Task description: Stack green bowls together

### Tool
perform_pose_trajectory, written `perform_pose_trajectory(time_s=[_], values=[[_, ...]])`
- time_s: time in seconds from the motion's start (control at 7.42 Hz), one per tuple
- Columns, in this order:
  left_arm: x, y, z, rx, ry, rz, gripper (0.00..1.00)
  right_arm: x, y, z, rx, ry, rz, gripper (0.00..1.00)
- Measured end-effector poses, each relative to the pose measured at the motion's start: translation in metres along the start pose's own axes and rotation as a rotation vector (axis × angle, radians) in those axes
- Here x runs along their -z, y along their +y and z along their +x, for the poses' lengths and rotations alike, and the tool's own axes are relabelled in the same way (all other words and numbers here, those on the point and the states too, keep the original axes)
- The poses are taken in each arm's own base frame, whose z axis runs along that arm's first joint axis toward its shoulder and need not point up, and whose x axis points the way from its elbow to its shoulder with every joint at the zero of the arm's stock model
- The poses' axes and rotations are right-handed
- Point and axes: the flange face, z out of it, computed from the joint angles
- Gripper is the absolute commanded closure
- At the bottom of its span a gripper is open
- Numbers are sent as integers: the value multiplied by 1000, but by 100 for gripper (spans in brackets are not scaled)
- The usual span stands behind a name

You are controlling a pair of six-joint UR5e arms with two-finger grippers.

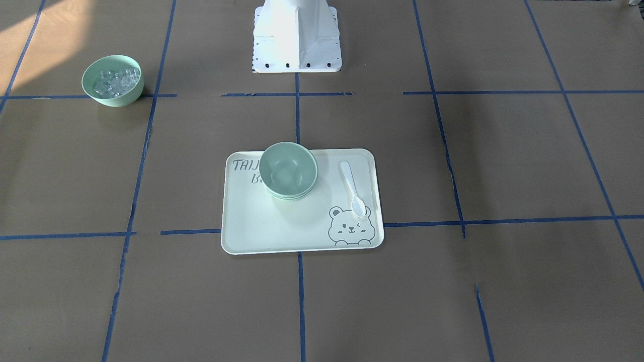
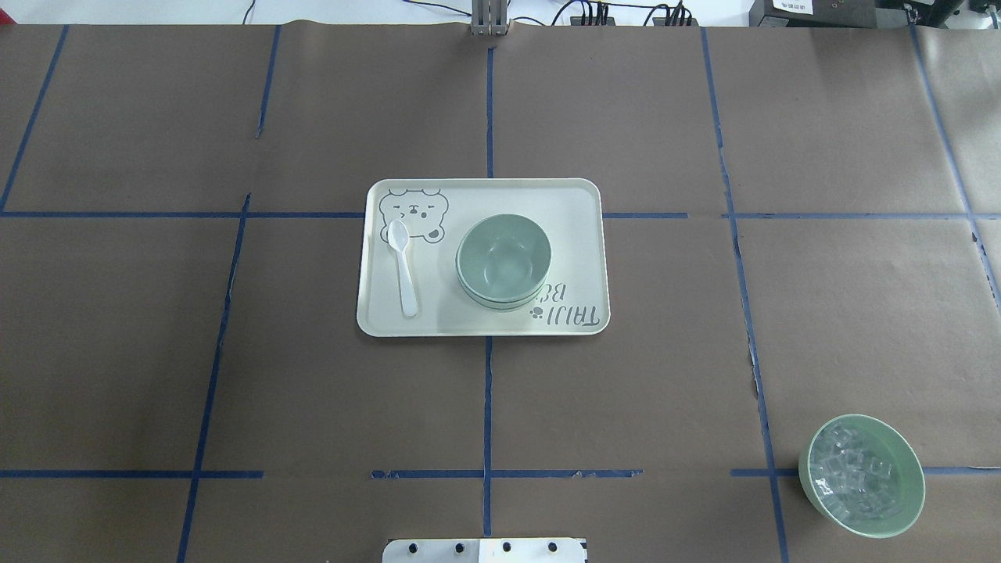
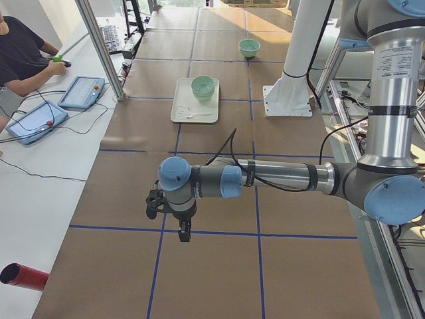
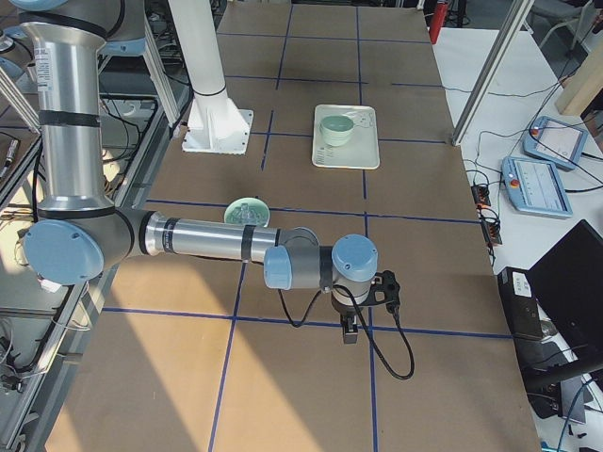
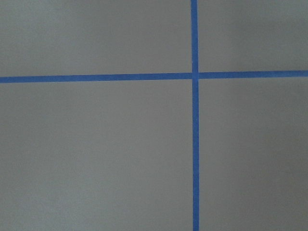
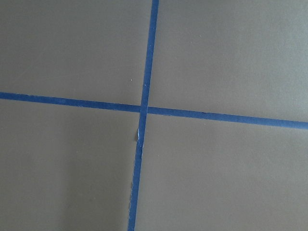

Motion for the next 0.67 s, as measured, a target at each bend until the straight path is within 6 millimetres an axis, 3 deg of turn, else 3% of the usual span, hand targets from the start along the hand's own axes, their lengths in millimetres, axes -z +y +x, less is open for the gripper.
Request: perform_pose_trajectory(time_s=[0.67], values=[[1, -2, 1, 7, 0, 3, 0, 2, -2, -2, 4, 0, 4, 0]])
